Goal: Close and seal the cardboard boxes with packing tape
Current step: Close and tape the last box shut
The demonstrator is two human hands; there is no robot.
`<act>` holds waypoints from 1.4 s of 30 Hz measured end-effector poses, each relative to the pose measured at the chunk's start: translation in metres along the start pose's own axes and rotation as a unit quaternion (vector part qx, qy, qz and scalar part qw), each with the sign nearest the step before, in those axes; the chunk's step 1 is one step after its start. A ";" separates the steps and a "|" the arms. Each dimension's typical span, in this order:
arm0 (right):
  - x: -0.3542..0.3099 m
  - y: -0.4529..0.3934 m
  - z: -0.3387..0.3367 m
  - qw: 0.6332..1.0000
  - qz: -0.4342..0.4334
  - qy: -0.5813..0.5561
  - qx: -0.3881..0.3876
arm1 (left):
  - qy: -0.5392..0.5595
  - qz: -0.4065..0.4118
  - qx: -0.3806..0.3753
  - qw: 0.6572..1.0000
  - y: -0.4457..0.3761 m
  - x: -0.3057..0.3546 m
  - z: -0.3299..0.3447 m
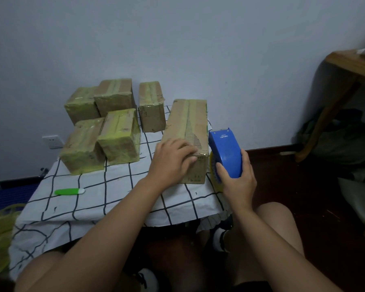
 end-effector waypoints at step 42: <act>0.000 0.001 -0.001 1.000 0.004 -0.003 0.004 | 0.062 -0.064 -0.012 0.996 0.016 -0.028 -0.007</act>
Point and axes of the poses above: each hand's wrist, its own y-axis away from the middle knuckle, its own z-axis out of the palm, x = y × z, the point moved 9 cm from there along -y, towards the middle knuckle, and after that the axes turned 12 degrees about y, right-handed, at the moved point
